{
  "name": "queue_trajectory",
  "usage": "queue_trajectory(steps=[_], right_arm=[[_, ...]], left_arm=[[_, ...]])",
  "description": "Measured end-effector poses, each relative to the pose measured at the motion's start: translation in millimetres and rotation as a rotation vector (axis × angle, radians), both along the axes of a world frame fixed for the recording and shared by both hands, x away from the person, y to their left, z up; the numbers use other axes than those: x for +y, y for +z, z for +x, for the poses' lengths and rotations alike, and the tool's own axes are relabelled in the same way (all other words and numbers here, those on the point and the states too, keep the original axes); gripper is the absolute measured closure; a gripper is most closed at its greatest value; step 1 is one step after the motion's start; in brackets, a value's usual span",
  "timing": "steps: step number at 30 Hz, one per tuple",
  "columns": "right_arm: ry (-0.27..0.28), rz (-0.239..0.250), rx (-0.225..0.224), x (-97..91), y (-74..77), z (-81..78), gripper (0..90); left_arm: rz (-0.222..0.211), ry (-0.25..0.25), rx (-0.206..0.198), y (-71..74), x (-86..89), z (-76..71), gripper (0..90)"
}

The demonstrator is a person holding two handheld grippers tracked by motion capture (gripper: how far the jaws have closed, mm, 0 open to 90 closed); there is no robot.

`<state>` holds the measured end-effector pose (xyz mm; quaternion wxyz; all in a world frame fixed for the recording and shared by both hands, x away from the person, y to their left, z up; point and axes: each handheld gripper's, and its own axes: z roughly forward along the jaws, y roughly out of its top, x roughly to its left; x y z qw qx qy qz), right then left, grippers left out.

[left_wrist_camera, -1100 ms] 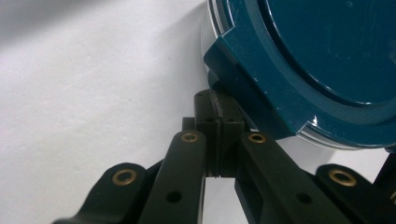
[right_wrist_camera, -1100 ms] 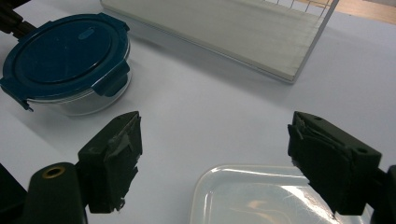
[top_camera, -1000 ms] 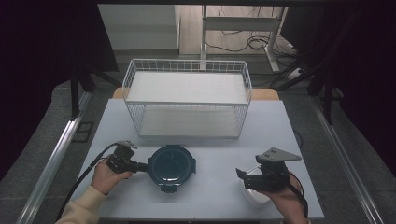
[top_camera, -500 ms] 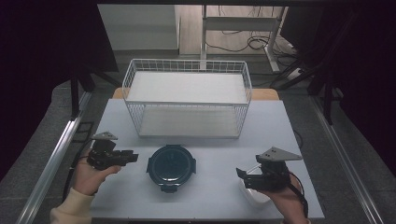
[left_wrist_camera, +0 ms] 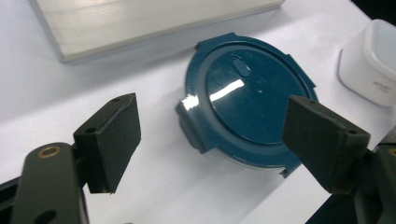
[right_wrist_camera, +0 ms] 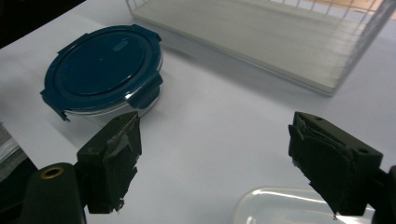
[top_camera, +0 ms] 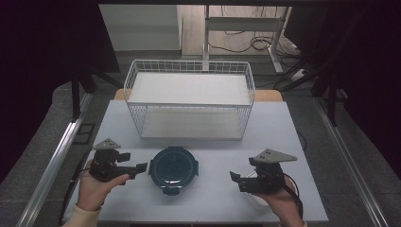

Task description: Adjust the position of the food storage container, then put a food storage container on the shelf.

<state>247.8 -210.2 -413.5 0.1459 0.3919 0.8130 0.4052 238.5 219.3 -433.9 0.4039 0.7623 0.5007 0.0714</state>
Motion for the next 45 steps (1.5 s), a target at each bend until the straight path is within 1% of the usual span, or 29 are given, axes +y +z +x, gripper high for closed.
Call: queue_trajectory(steps=[1,2,5,10,12,13,15,17,18,21,23,27,30,37,45], right_arm=[[0.005,0.005,0.005,1.9,-1.0,0.3,17.0],[0.008,0.011,0.009,4.0,-1.9,0.6,17.0],[0.024,0.018,0.018,9.6,-4.2,1.4,16.9],[0.038,0.036,0.028,15.1,-6.4,4.0,16.8],[0.039,0.041,0.030,16.4,-7.1,5.2,16.8],[0.038,0.043,0.030,17.1,-7.4,5.5,16.7],[0.042,0.051,0.033,18.1,-8.0,6.0,16.7],[0.043,0.058,0.038,19.5,-8.4,6.3,16.6],[0.044,0.060,0.040,20.1,-8.7,6.6,16.6],[0.043,0.059,0.045,22.5,-9.5,7.7,16.5],[0.044,0.056,0.046,24.5,-9.7,8.5,16.4],[0.049,0.055,0.049,26.5,-10.5,9.1,16.2],[0.047,0.053,0.054,27.4,-12.3,9.7,15.8],[0.057,0.078,0.088,36.9,-16.9,10.2,14.3],[0.060,0.109,0.138,51.9,-21.3,11.4,12.2]], left_arm=[[0.013,-0.018,0.006,-1.3,-2.7,-0.5,18.7],[0.011,-0.028,0.004,-2.3,-3.8,-1.1,18.0],[0.036,-0.029,-0.002,-3.8,-4.0,-2.4,18.0],[0.016,-0.033,-0.007,-3.8,-2.9,-3.1,17.4],[0.016,-0.035,-0.005,-4.8,-3.4,-3.0,17.3],[0.006,-0.034,-0.003,-5.7,-3.1,-3.0,17.3],[-0.013,-0.026,0.005,-8.2,-0.9,-2.4,17.3],[-0.009,-0.009,0.004,-10.0,1.2,-2.8,17.4],[-0.014,-0.007,0.005,-10.5,2.2,-3.0,17.4],[-0.025,0.001,0.017,-12.9,3.4,-3.6,17.4],[-0.047,-0.012,0.032,-15.1,2.7,-2.4,17.3],[-0.026,-0.019,0.039,-18.1,-2.0,0.3,17.3],[-0.011,-0.009,0.045,-21.0,-1.9,1.5,17.3],[-0.013,-0.005,0.047,-21.3,0.2,1.7,17.1],[-0.024,-0.012,0.066,-25.1,-2.0,4.6,15.7]])
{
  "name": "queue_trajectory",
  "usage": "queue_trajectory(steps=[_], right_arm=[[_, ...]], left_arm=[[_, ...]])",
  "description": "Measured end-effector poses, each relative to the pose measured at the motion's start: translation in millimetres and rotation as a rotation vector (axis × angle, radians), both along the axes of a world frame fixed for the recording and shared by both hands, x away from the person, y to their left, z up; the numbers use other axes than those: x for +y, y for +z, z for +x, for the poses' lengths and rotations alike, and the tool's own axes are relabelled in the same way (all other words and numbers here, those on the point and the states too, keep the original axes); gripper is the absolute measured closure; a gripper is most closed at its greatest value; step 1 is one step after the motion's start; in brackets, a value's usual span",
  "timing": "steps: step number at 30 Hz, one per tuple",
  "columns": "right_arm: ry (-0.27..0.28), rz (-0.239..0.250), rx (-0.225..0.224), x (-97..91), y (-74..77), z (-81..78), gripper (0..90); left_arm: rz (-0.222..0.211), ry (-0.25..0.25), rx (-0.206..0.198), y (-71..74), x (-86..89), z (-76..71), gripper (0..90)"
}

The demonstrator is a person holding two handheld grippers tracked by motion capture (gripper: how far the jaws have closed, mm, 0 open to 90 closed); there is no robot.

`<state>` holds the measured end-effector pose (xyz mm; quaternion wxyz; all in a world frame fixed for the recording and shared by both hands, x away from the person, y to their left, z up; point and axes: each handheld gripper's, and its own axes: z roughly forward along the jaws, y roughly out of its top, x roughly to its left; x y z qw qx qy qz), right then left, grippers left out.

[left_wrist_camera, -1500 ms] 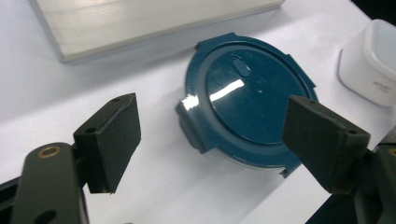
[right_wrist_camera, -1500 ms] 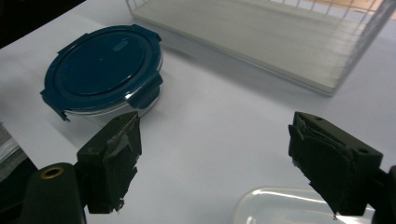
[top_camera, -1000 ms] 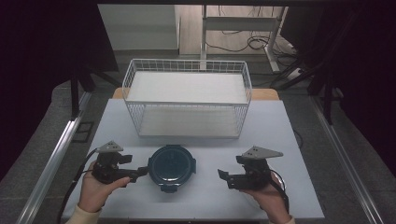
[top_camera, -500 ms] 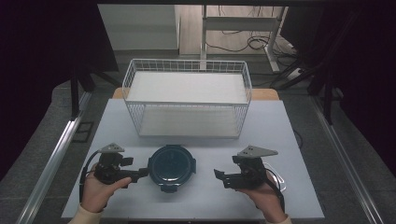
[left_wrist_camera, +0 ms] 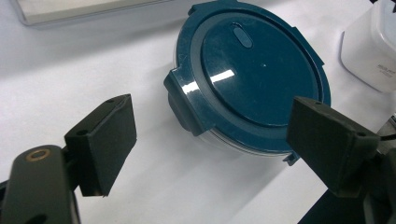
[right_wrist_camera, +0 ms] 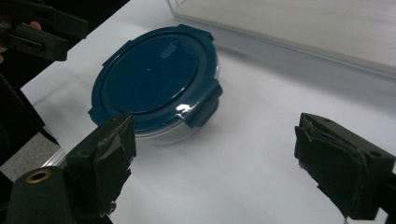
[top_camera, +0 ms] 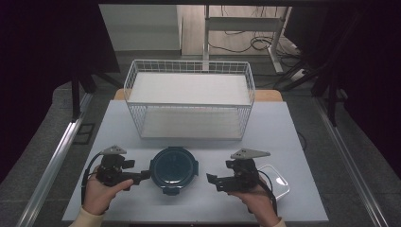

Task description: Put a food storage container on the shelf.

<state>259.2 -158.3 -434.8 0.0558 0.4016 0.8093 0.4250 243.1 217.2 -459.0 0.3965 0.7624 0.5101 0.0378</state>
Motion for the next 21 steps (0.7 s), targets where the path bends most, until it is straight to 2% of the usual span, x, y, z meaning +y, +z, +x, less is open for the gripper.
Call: queue_trajectory(steps=[9,21], right_arm=[[0.017,0.006,0.038,20.3,-8.9,3.1,11.7],[0.002,0.039,0.109,43.6,-19.6,15.2,11.2]], left_arm=[[-0.049,0.004,0.025,-5.5,1.5,4.5,14.4],[-0.113,0.019,0.068,-14.8,2.6,14.3,12.0]])
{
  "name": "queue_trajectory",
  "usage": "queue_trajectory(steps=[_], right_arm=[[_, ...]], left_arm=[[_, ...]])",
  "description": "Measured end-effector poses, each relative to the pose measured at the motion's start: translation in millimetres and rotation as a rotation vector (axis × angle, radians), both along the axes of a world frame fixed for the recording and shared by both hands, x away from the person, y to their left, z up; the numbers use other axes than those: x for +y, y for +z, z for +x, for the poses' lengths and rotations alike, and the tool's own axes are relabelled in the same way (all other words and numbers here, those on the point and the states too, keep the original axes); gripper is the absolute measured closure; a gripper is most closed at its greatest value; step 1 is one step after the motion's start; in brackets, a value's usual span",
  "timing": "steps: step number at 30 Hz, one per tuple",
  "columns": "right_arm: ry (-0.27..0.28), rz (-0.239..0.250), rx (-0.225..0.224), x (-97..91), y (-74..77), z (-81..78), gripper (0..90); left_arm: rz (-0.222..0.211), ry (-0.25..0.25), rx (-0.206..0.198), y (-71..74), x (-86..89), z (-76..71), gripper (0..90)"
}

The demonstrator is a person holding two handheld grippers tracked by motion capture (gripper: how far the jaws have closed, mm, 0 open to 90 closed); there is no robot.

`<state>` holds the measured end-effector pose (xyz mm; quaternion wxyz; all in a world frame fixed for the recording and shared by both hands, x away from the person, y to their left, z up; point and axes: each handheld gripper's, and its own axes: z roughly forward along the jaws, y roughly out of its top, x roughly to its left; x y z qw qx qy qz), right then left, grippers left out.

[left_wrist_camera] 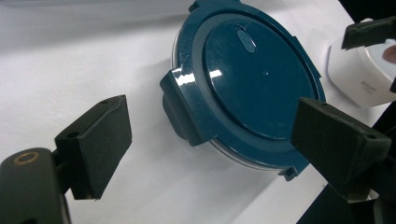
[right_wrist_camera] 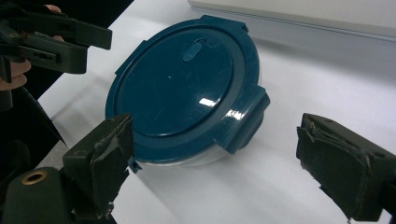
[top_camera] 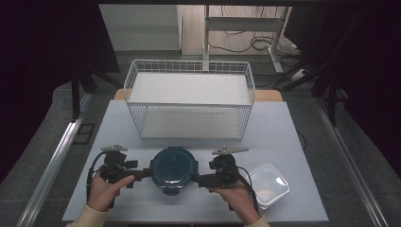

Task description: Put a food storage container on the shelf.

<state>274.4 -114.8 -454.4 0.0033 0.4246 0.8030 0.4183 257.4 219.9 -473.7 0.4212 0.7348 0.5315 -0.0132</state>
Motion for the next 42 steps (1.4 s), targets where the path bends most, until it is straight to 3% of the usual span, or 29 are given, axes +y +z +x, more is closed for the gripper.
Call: queue_trajectory(steps=[11,17,28,42], right_arm=[[0.005,0.036,0.065,20.1,-10.0,16.2,8.8],[-0.010,0.050,0.113,25.5,-21.8,25.3,7.9],[-0.027,0.090,0.187,27.9,-37.8,32.6,7.0],[-0.040,0.118,0.231,31.3,-47.9,38.8,6.9]], left_arm=[[-0.106,-0.009,0.047,-9.0,-3.8,13.6,9.7],[-0.131,-0.004,0.077,-15.7,-6.7,20.9,8.7],[-0.166,-0.019,0.114,-25.4,-12.5,29.6,7.9],[-0.171,-0.038,0.158,-33.6,-19.1,33.5,9.9]])
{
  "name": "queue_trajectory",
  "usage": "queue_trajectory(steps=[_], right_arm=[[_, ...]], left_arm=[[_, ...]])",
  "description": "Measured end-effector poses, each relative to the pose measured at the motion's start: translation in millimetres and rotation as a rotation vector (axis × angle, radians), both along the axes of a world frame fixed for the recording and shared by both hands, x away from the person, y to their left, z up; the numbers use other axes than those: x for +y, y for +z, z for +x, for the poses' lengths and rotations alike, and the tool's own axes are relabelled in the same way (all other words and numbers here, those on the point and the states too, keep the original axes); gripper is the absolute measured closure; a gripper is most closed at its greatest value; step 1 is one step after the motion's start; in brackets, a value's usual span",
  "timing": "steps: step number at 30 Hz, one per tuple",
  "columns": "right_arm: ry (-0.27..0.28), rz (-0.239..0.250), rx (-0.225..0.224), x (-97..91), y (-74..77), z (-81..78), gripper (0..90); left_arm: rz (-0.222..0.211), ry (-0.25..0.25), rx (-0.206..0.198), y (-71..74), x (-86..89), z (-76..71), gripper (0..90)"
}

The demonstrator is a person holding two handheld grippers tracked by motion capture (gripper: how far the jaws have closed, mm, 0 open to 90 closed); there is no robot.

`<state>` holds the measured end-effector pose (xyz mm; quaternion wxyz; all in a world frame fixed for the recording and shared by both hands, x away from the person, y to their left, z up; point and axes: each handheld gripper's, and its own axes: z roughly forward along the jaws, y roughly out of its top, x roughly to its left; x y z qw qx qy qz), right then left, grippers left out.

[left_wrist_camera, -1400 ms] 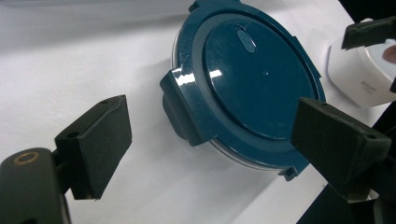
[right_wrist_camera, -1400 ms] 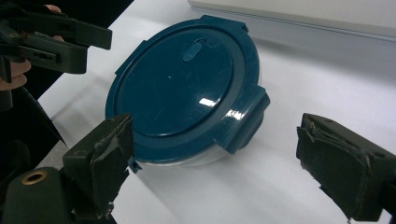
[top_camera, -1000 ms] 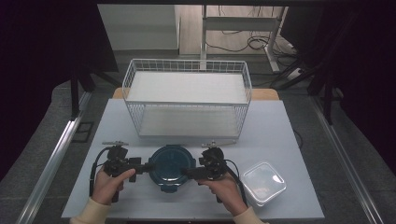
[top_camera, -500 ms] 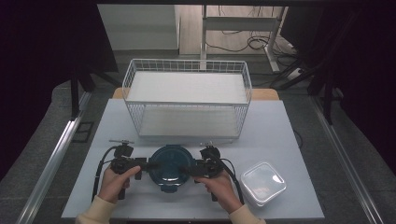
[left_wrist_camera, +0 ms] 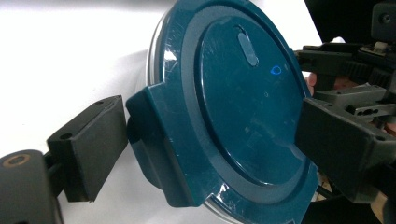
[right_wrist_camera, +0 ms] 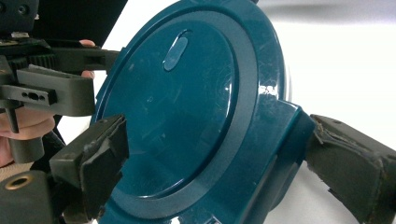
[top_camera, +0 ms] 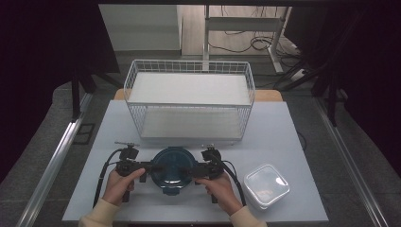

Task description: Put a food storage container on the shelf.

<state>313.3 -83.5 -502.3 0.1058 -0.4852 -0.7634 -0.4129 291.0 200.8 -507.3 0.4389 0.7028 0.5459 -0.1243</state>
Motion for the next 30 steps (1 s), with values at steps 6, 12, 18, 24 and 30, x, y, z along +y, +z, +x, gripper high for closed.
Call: queue_trajectory(steps=[6,12,18,24,30], right_arm=[[0.004,0.027,0.031,1.3,-4.4,1.1,7.7],[-0.002,0.056,0.074,1.8,-9.5,1.3,10.0],[-0.035,0.056,0.095,-0.1,-10.9,0.8,15.1],[-0.052,0.059,0.107,-4.5,-7.6,-0.5,22.2],[-0.067,0.084,0.126,-9.3,-7.6,0.7,27.2]], left_arm=[[-0.036,0.006,0.039,-6.1,0.2,0.7,12.1],[-0.035,-0.004,0.062,-9.9,-1.3,1.0,15.2],[-0.030,0.003,0.075,-11.8,-3.2,0.8,17.9],[-0.041,0.013,0.085,-12.2,-2.1,0.8,20.0],[-0.070,0.050,0.092,-12.7,2.0,-1.8,24.4]])
